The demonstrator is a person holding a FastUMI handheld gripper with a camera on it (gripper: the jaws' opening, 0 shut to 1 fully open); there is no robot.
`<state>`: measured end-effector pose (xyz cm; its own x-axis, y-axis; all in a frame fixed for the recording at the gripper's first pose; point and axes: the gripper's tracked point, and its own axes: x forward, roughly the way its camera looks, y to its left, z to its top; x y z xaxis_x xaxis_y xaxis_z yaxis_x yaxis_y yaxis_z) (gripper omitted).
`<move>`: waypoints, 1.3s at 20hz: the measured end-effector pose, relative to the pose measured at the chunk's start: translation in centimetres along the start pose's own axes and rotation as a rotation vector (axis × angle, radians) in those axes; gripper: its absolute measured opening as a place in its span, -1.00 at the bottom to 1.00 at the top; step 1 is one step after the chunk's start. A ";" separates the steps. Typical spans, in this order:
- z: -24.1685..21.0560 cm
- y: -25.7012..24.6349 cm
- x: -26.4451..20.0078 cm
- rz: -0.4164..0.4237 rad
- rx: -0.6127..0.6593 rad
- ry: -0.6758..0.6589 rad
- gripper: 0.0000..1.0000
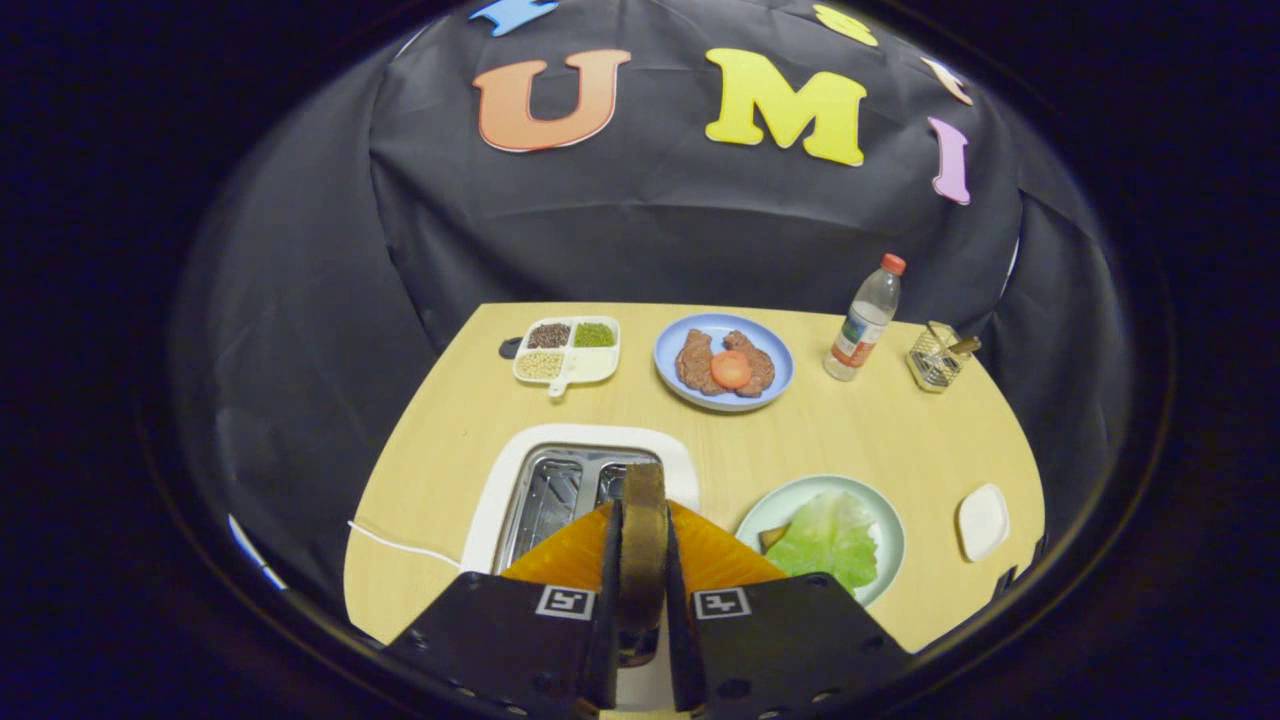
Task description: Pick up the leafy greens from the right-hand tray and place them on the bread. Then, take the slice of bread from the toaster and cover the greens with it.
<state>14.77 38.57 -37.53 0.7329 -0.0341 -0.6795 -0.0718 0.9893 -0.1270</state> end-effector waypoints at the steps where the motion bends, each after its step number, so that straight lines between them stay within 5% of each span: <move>1: 0.0 0.2 -0.2 -0.001 -0.007 0.005 -0.56; 4: 0.5 0.3 -1.5 0.024 0.005 -0.002 -0.71; 13: 3.9 -2.6 -8.2 0.163 0.108 -0.064 -0.71; 19: 4.5 -9.7 -9.7 0.145 0.180 -0.072 -0.71; 26: 0.1 -15.2 -4.9 0.054 0.208 -0.010 -0.71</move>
<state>12.35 23.68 -32.17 0.7387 0.0200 -0.6737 0.0293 0.9977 0.0617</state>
